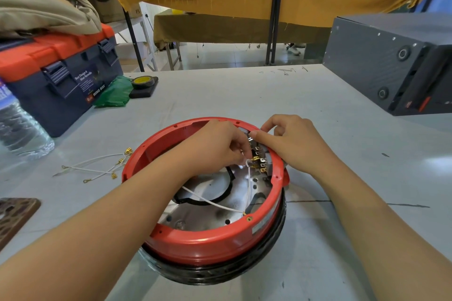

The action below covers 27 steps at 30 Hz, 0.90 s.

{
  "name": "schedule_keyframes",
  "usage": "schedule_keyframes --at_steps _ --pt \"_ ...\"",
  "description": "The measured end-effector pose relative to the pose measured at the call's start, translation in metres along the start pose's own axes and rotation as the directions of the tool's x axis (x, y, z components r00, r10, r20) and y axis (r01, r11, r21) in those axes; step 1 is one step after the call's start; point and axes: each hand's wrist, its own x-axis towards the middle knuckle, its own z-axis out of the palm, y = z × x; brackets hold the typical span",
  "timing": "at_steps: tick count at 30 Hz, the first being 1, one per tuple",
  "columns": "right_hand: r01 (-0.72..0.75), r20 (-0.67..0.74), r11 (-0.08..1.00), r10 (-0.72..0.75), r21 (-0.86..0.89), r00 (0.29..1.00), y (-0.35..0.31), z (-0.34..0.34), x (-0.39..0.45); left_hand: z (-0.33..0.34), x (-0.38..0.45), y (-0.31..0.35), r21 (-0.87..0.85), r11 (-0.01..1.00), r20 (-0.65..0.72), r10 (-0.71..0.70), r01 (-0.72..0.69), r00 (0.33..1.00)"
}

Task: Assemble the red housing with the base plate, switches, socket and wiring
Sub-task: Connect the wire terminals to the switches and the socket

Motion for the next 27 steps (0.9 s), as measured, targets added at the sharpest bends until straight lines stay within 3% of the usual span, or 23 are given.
schedule_keyframes --at_steps 11,27 --pt "0.002 0.021 0.999 -0.003 0.034 1.000 0.0003 0.0004 -0.0005 0.0041 0.0030 -0.0014 0.120 0.992 -0.039 0.035 -0.030 0.999" --pt "-0.005 0.016 0.999 0.004 0.050 1.000 0.0016 0.0018 0.0001 0.0069 0.0027 0.0002 0.089 0.995 -0.057 0.053 -0.048 0.997"
